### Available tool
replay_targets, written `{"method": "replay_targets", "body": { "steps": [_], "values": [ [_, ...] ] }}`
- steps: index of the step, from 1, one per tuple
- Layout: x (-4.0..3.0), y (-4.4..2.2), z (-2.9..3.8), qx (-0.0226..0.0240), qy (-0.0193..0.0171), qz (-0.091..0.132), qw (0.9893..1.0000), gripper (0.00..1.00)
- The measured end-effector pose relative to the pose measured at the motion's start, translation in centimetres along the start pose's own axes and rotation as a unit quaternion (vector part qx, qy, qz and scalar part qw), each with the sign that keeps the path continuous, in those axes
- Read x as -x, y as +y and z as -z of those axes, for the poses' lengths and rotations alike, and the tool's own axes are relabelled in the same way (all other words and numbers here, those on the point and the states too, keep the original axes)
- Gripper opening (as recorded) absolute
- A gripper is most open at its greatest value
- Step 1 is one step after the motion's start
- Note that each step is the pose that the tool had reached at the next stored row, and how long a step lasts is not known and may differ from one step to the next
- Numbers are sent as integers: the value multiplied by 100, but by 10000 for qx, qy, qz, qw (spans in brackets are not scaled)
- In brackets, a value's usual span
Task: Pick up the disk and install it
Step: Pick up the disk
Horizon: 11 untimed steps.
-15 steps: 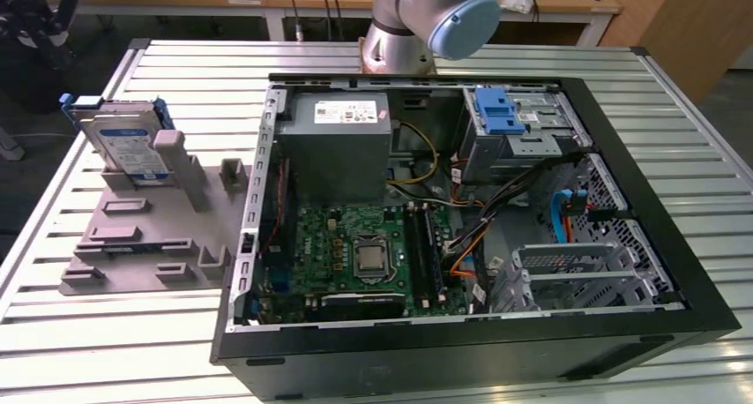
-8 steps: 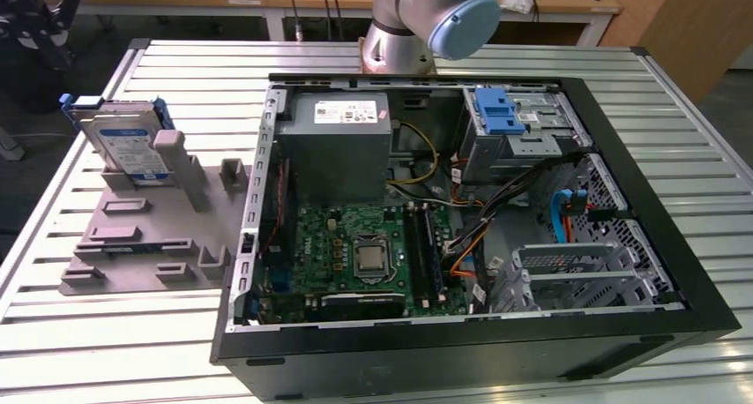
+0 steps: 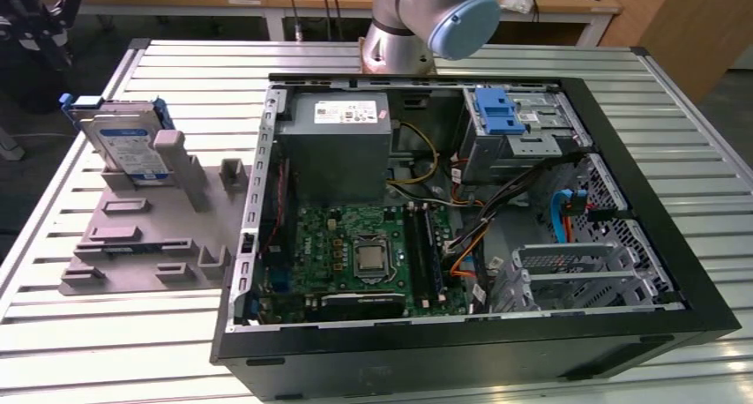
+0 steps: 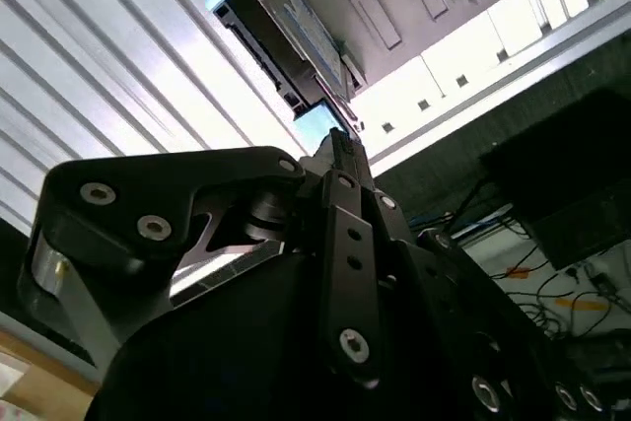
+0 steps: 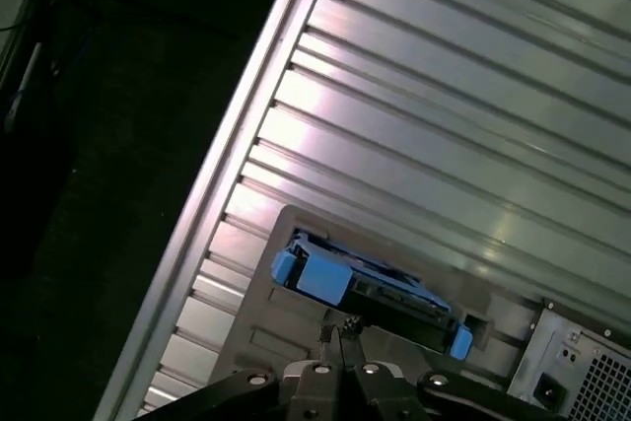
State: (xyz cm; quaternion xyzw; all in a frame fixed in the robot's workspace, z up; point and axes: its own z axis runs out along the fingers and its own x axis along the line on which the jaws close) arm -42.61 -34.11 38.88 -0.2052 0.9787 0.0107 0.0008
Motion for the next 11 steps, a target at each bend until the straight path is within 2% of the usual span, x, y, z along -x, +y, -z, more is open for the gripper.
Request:
{"method": "replay_targets", "body": {
  "steps": [3,6,10,11],
  "values": [
    [0,0,-4,2,5,270,9996,11],
    [0,0,-7,3,11,540,9985,11],
    [0,0,-11,6,18,906,9959,11],
    [0,0,-14,6,22,1085,9941,11]
  ]
}}
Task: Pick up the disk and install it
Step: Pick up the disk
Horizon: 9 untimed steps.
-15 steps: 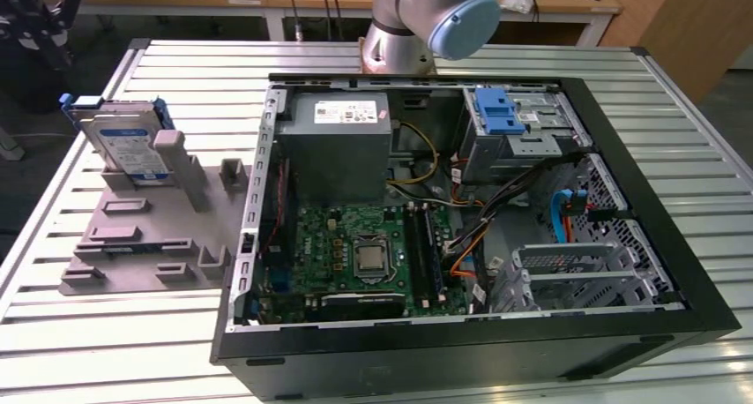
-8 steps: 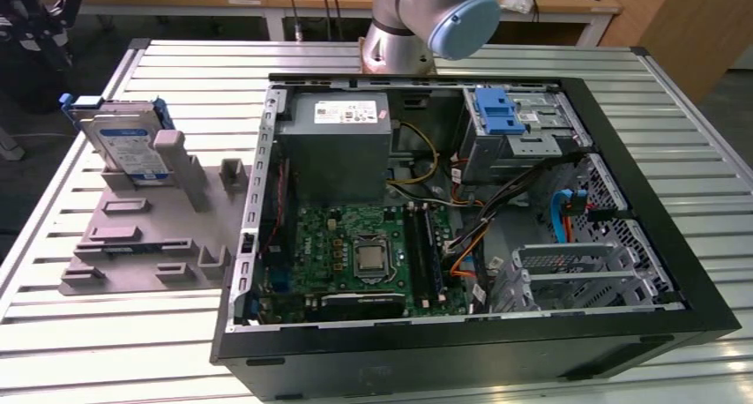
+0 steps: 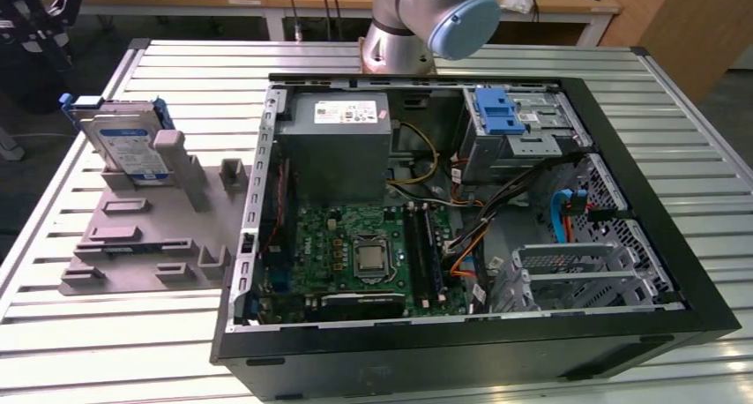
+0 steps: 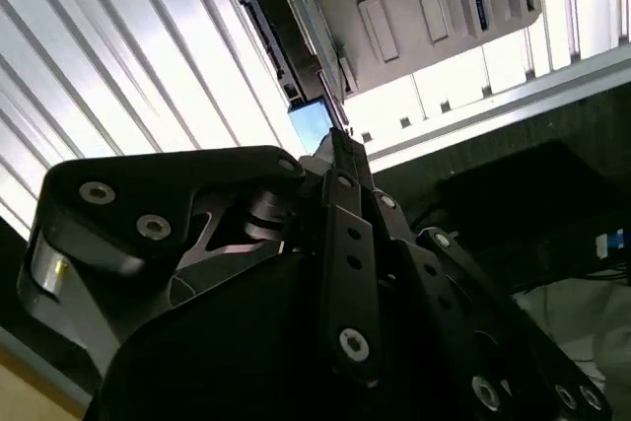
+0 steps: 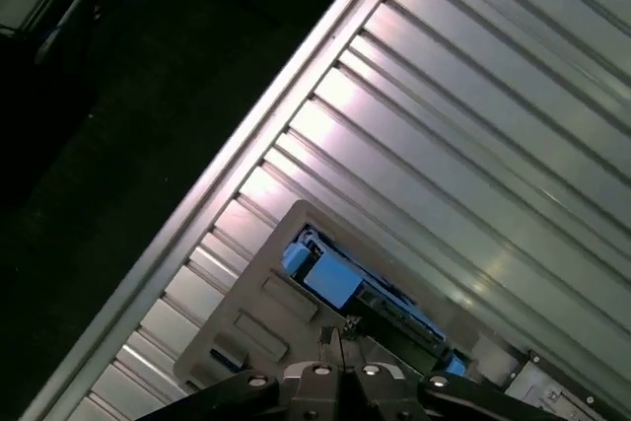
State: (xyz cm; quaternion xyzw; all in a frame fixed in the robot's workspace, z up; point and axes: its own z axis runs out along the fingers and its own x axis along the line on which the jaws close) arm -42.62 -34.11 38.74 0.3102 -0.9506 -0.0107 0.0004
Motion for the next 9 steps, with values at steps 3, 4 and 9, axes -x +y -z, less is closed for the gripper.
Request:
{"method": "replay_targets", "body": {
  "steps": [3,4,9],
  "values": [
    [0,0,-4,2,5,276,9996,11],
    [0,0,-4,2,7,365,9993,11],
    [0,0,-9,5,17,817,9967,11]
  ]
}}
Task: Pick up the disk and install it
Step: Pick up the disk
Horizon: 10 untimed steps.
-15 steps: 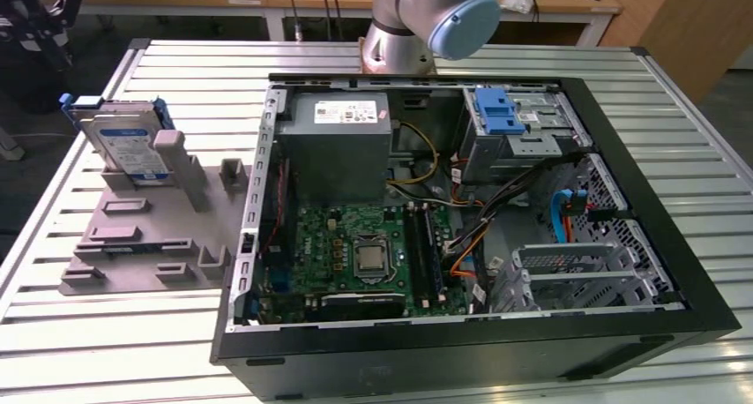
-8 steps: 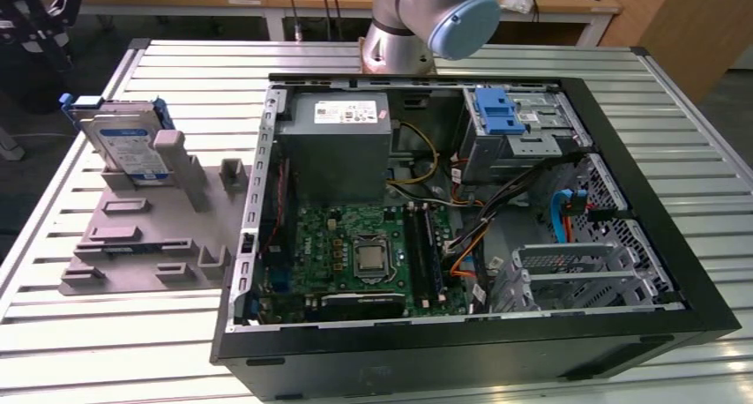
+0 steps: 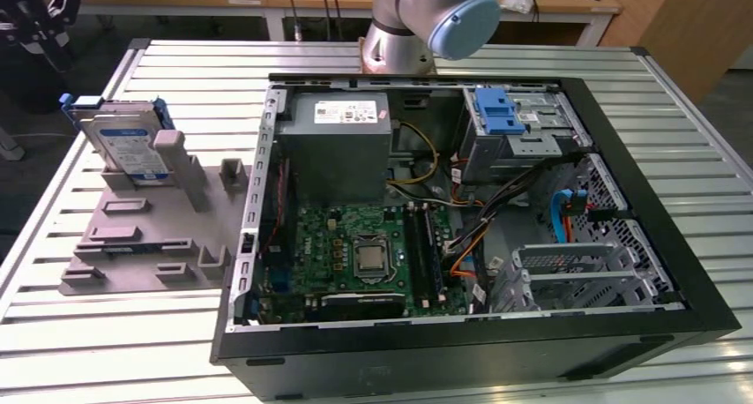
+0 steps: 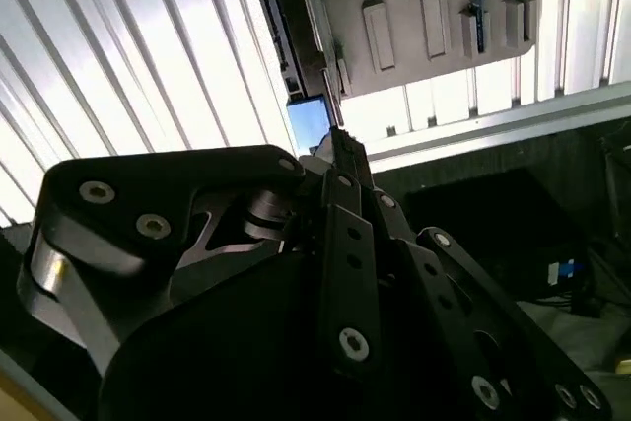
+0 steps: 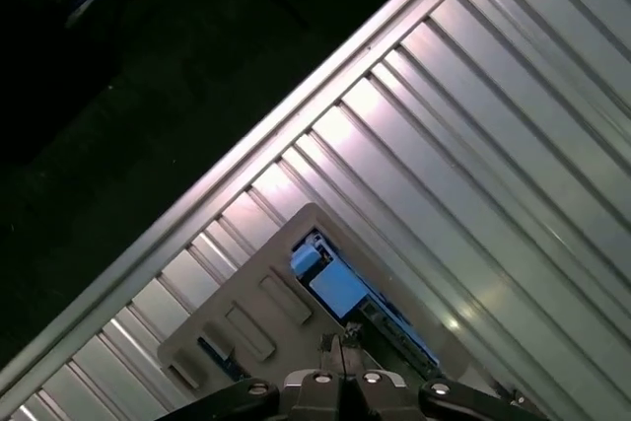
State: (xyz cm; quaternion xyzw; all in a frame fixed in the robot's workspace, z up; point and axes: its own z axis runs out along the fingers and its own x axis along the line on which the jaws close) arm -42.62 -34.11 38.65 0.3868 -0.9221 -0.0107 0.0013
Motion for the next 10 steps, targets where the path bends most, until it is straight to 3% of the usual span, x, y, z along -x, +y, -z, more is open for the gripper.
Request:
{"method": "replay_targets", "body": {
  "steps": [5,10],
  "values": [
    [0,0,-5,2,9,455,9990,11],
    [0,0,-10,5,19,912,9958,11]
  ]
}}
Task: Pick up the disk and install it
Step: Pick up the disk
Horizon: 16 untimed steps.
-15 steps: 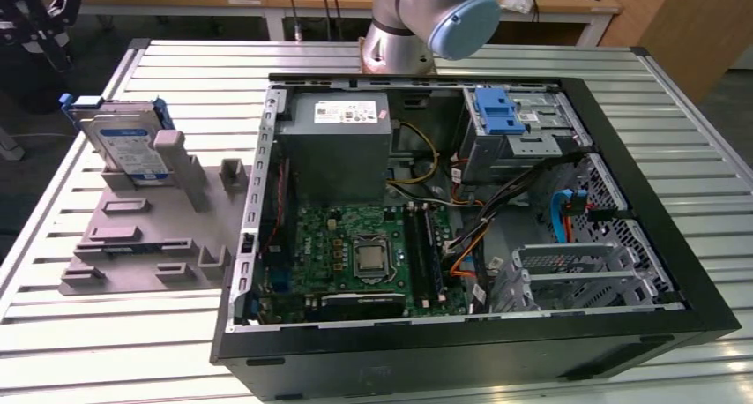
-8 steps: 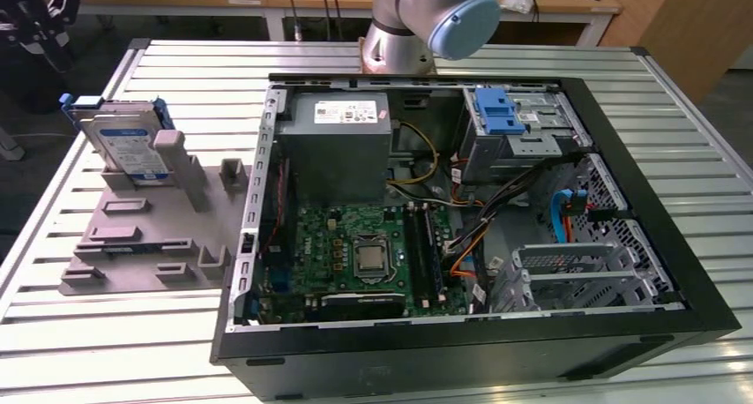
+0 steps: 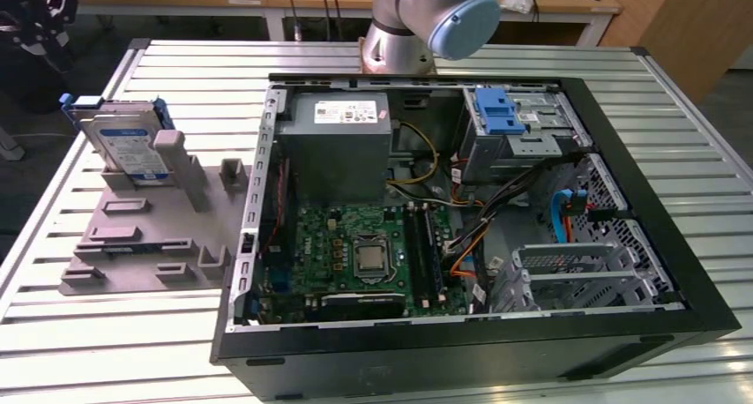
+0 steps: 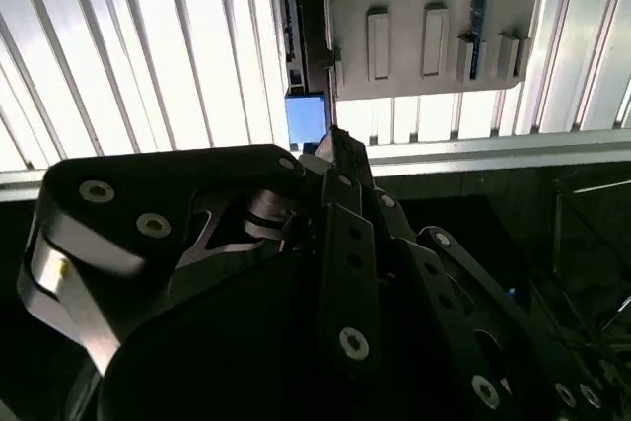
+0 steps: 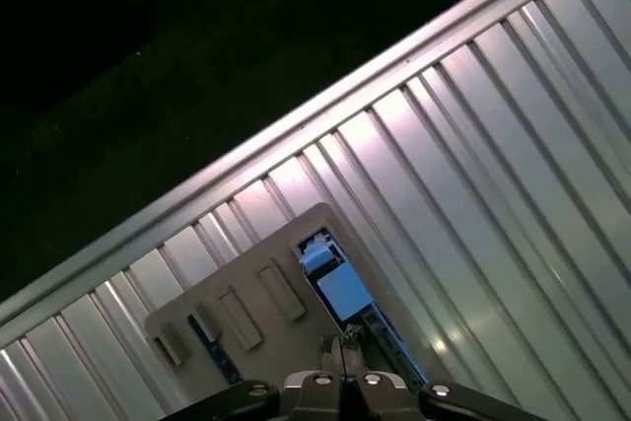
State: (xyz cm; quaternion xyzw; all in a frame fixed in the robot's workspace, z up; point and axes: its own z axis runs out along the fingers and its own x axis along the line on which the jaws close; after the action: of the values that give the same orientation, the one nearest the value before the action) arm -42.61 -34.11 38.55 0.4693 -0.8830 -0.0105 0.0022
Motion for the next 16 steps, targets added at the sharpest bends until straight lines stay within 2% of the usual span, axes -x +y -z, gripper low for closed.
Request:
{"method": "replay_targets", "body": {
  "steps": [3,7,16],
  "values": [
    [0,0,-3,1,5,270,9996,11],
    [0,0,-7,2,12,629,9980,11],
    [0,0,-11,6,25,1291,9916,11]
  ]
}}
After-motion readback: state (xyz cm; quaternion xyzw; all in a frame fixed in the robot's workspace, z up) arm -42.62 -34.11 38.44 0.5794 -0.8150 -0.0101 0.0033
